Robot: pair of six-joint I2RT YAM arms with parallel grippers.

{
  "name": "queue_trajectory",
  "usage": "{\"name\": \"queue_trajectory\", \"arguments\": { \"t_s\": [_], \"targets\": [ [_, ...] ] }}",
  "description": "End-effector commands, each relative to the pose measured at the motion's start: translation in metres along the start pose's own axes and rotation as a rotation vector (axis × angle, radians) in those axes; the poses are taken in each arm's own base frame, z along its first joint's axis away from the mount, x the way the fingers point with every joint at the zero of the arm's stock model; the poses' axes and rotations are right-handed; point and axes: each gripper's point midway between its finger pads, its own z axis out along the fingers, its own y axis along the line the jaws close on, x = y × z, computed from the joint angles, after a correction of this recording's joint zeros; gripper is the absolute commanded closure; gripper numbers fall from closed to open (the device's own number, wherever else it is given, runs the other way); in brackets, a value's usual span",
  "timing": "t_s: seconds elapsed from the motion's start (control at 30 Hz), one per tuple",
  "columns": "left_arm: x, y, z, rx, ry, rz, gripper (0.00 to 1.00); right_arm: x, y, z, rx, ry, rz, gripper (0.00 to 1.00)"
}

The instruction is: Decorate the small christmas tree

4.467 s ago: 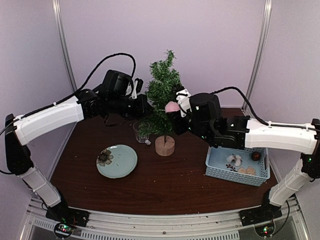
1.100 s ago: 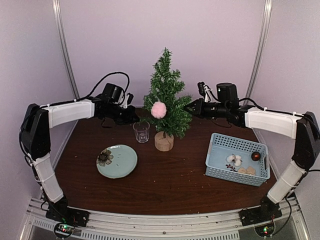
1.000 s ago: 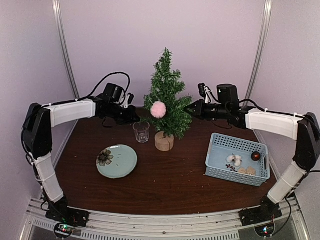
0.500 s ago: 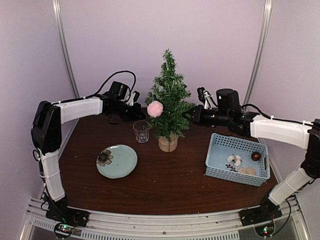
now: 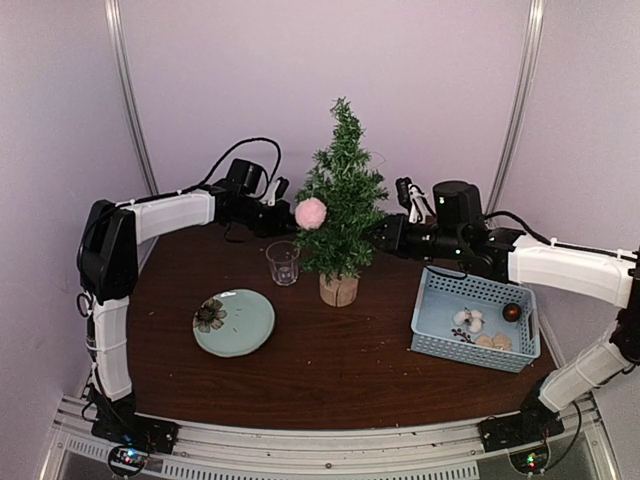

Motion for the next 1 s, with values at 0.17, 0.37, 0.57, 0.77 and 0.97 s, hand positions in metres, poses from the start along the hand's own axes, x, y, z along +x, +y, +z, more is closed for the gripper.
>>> {"name": "queue_trajectory", "arguments": {
  "t_s": [0.17, 0.37, 0.57, 0.77, 0.97],
  "targets": [
    [-0.021, -0.014, -0.015, 0.023, -0.038, 0.042, 0.68, -0.014, -0.001, -0.036, 0.073, -0.080, -0.045, 0.53],
    [-0.029, -0.005, -0.041, -0.017, -0.080, 0.026, 0.38, -0.022, -0.013, -0.071, 0.165, -0.122, -0.077, 0.33],
    [-0.043, 0.017, -0.087, -0.090, -0.152, -0.006, 0.15, -0.023, -0.048, -0.126, 0.320, -0.084, -0.095, 0.27],
    [-0.049, 0.034, -0.142, -0.211, -0.210, -0.004, 0.02, -0.008, -0.098, -0.194, 0.560, 0.051, -0.099, 0.26],
    [-0.032, 0.027, -0.181, -0.283, -0.223, 0.054, 0.02, 0.037, -0.149, -0.212, 0.710, 0.249, 0.010, 0.34]
  ]
}}
